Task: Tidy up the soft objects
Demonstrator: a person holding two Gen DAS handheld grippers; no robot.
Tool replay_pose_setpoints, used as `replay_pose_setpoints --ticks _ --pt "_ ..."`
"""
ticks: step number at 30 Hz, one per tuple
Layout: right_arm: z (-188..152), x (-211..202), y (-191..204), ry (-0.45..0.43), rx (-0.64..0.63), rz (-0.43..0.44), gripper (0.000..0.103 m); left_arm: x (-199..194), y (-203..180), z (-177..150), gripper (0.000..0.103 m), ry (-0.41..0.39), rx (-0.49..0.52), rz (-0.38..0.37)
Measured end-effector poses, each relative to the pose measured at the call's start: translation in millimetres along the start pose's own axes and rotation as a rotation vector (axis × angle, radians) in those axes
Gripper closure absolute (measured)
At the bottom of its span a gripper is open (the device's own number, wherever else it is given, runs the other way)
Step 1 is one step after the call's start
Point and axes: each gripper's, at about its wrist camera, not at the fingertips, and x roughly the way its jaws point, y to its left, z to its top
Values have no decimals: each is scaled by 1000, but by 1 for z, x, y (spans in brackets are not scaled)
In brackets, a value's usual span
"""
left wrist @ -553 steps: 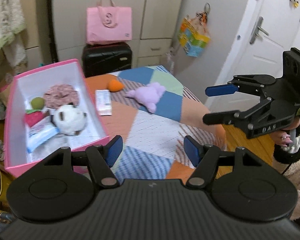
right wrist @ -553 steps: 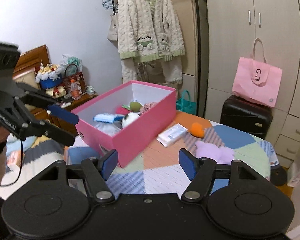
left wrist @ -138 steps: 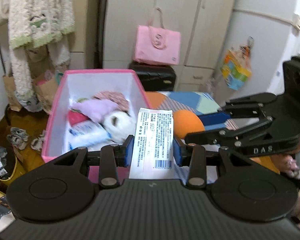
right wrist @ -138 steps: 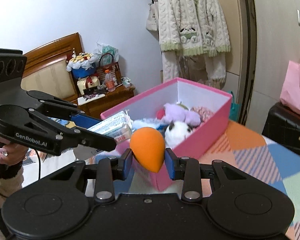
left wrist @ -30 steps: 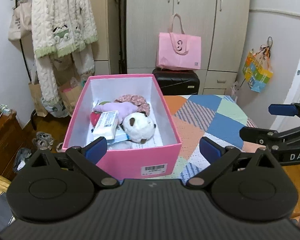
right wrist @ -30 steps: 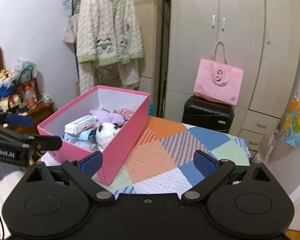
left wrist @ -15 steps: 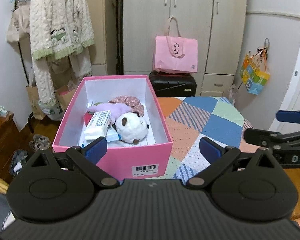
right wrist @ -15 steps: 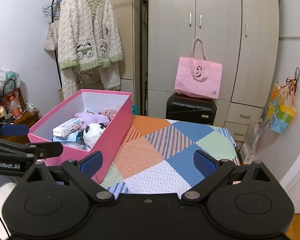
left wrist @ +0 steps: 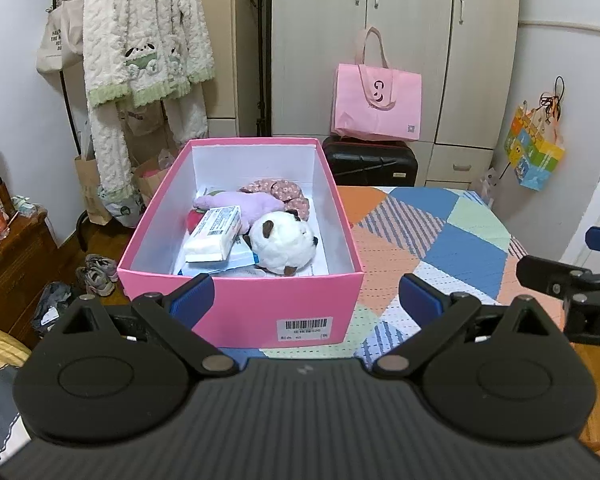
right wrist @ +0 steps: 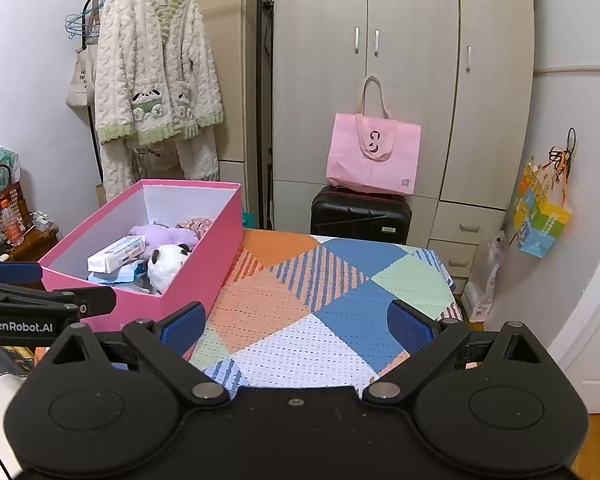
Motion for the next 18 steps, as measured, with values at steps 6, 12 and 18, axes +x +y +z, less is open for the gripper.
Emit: replay_pose_setpoints --ticks 6,12,18 --pt "-2 -7 6 -19 -6 -12 4 -6 -4 -5 3 -1 23 29" --pt "-3 -9 10 -38 16 -28 4 -7 -6 -9 2 -6 15 42" --pt "-7 -7 9 -32 39 -46 4 -6 -4 -10 2 -22 4 79"
